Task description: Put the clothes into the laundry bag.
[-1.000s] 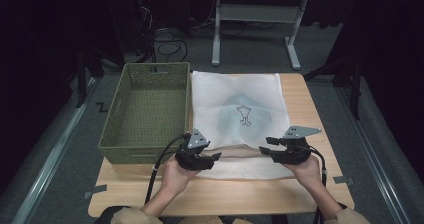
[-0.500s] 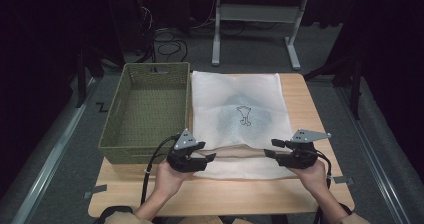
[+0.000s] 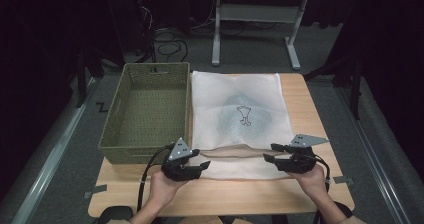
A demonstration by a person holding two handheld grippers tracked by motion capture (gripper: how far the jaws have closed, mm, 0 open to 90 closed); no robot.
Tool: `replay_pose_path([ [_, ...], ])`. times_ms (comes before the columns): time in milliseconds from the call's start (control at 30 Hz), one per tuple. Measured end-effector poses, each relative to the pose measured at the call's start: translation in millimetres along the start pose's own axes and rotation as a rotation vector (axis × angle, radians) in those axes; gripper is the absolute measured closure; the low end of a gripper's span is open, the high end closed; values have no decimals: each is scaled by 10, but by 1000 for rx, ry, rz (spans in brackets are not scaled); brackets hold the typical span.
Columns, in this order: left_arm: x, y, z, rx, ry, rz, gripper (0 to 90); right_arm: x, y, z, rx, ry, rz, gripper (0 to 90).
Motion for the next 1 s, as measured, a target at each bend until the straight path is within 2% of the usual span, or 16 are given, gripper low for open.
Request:
replay_pose_path([
  [333,-81,-4,81,23,-11,12,421,-76,-18,68,-13,-22,-4,464],
  [600,-116,-20,145,22,-21,6,416,-150,3,126,-20,-30,7,463],
  [800,-124,-36,163,12,-8,-9,412,-195,25,165,-33,-29,10,461],
  [1000,-143,-21,200,19,-20,1,411,-235,20,217,-48,-52,-1,461],
])
Point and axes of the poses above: each handheld gripper's, and its own axes: z roughly forward along the jaws, x roughly out of its top, y roughly to its right, the point moved 5 cm from there along z, roughly forward along the jaws, and after that the axes turned 11 degrees about -y, right-handed, at the moved point
